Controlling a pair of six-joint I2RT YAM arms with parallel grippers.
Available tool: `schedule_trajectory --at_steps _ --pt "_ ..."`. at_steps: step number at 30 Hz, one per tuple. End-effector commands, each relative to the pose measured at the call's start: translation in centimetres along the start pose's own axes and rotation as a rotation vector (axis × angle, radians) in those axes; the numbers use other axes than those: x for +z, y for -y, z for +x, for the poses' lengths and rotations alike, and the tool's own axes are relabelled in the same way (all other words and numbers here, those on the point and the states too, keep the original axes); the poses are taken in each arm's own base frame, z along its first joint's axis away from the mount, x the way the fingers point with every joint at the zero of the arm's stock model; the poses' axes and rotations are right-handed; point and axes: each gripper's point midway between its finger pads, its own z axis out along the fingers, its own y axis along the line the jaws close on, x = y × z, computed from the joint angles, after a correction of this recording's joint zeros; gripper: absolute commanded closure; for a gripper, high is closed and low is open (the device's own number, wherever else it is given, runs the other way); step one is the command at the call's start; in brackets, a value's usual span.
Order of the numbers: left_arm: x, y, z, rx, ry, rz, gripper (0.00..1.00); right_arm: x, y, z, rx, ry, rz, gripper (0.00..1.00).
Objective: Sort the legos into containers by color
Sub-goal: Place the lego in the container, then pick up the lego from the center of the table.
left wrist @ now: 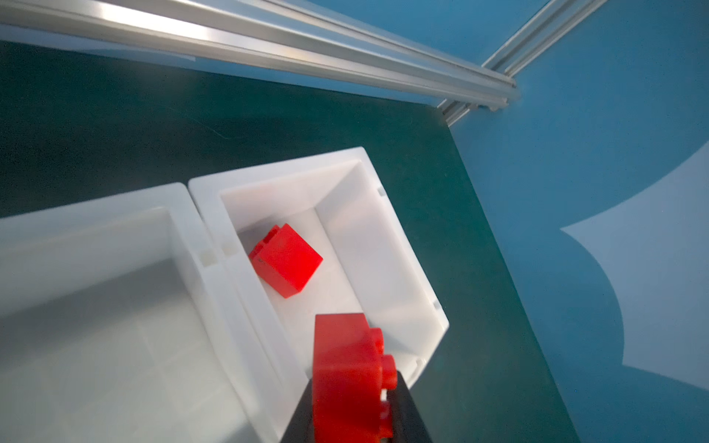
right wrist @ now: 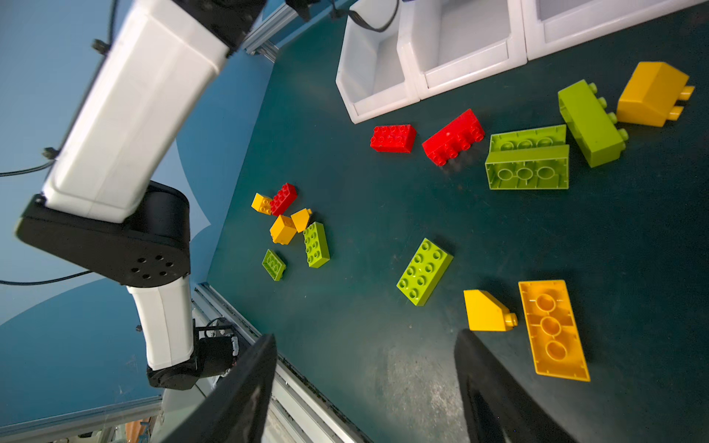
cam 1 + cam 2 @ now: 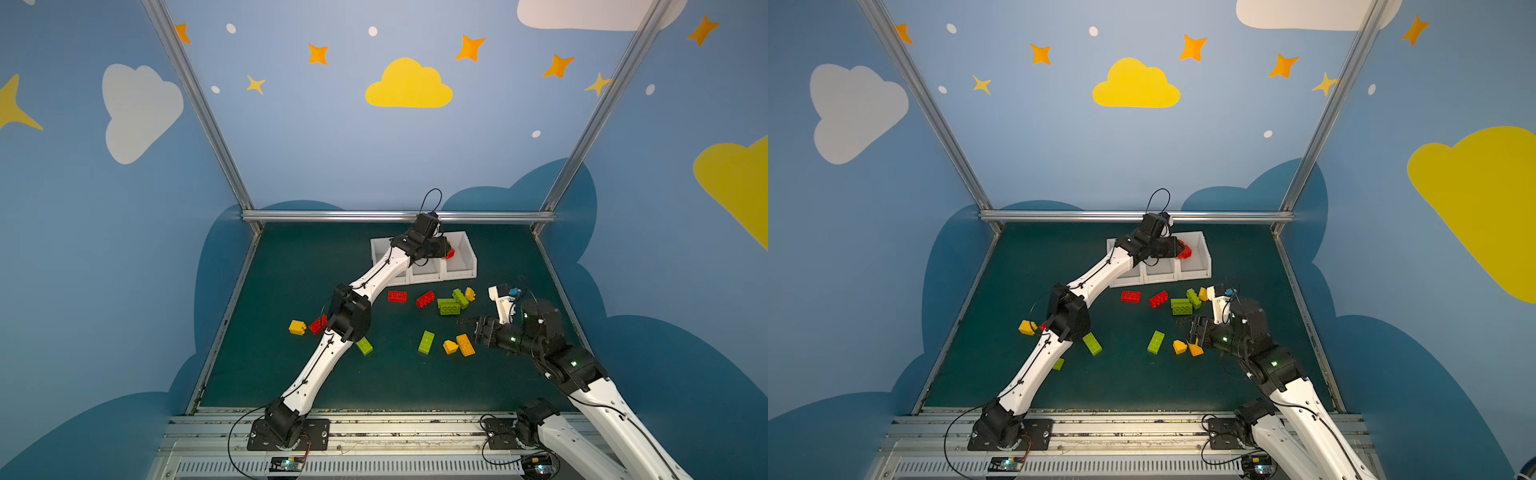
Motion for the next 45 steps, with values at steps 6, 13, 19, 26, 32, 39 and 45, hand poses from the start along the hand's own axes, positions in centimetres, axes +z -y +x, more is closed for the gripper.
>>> schedule_trajectory --at_steps 6,13,19,26,32,39,45 --pt "2.7 1.4 -3.2 -0.13 0.208 0.156 0.68 1.0 0.1 -0.5 -0.029 0.0 0.0 0.29" --pt "2.9 1.3 -3.2 -0.125 0.221 0.147 0.65 1.7 0.0 -0.6 -0.041 -0.024 -0.004 0.3" --pt "2.4 1.8 -3.2 -0.098 0.212 0.137 0.38 2.0 0.1 -0.6 -0.031 -0.033 -0.003 0.27" --pt "-0.9 3.1 -5.7 -0.067 0.218 0.118 0.31 2.0 0.5 -0.9 -0.024 -0.05 0.043 0.27" --pt "-8.0 3.1 -8.1 -0.031 0.186 -0.03 0.28 3.7 1.9 -1.2 -0.059 -0.143 0.151 0.25" --pt "-19.0 2.6 -7.8 -0.014 0.209 -0.156 0.2 7.6 2.2 -1.8 -0.188 -0.261 0.239 0.18" --pt "-29.3 1.3 -5.4 -0.046 0.323 -0.194 0.08 11.8 2.1 -2.4 -0.315 -0.328 0.187 0.12"
